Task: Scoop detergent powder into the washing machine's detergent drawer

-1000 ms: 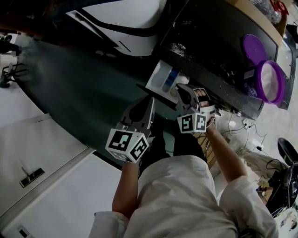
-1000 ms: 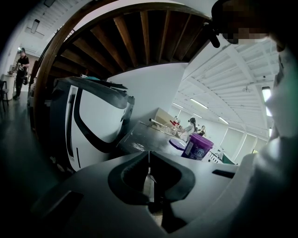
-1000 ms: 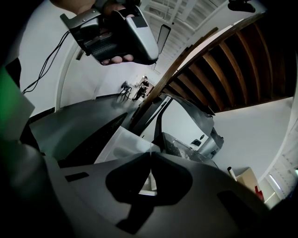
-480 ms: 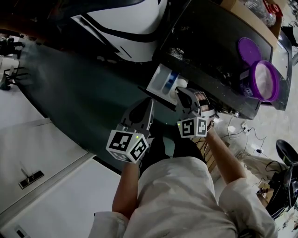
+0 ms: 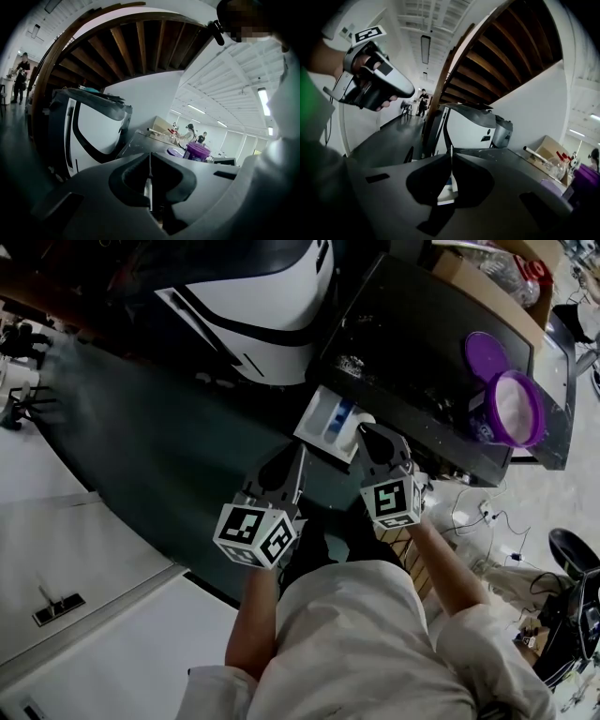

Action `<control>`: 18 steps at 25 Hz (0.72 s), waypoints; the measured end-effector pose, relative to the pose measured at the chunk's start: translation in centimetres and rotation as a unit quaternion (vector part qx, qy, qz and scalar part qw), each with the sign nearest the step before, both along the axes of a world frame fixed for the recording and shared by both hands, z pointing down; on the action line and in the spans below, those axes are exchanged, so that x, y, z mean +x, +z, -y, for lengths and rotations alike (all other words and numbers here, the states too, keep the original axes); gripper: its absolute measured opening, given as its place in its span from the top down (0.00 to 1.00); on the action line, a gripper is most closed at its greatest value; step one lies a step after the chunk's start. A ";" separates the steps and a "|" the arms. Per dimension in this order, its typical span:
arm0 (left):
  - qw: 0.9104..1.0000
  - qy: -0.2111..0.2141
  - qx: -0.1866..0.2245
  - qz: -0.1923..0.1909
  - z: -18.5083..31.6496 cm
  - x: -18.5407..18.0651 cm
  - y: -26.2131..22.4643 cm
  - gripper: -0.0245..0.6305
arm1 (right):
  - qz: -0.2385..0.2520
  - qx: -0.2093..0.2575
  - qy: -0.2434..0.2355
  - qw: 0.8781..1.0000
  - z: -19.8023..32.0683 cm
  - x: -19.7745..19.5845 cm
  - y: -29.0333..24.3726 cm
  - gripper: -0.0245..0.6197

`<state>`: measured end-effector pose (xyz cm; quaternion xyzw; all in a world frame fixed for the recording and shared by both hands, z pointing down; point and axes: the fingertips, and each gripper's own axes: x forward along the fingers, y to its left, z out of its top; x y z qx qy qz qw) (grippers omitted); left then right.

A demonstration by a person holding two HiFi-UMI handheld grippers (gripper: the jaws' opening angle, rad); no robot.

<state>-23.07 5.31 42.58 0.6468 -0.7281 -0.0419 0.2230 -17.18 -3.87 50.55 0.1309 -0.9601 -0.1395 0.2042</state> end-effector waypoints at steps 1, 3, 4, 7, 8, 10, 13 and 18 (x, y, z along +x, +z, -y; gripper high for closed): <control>1.000 0.000 0.002 0.001 0.0 0.0 -0.2 0.92 | 0.006 -0.012 0.004 1.000 0.0 0.0 -0.4 0.94; 1.000 -0.001 0.005 0.002 0.0 -0.1 -0.4 0.92 | 0.020 -0.040 0.010 0.999 -0.1 0.1 -1.2 0.94; 1.000 -0.001 0.007 0.003 0.0 -0.1 -0.6 0.92 | 0.028 -0.057 0.014 0.998 0.0 0.1 -1.6 0.94; 1.000 -0.001 0.013 0.006 0.2 -0.3 -1.1 0.92 | 0.050 -0.102 0.020 0.993 0.0 0.1 -2.7 0.94; 1.000 -0.001 0.015 0.007 0.2 -0.3 -1.3 0.92 | 0.055 -0.116 0.018 0.992 -0.1 0.1 -3.0 0.94; 1.000 -0.001 0.018 0.010 0.2 -0.5 -1.7 0.92 | 0.064 -0.139 0.015 0.988 -0.3 0.0 -3.6 0.94; 1.000 -0.002 0.022 0.012 0.3 -0.6 -2.1 0.92 | 0.072 -0.152 0.016 0.986 -0.5 0.1 -4.5 0.94; 0.999 0.000 0.030 0.015 0.7 -0.5 -2.9 0.92 | 0.096 -0.185 0.018 0.978 -0.6 0.5 -6.5 0.94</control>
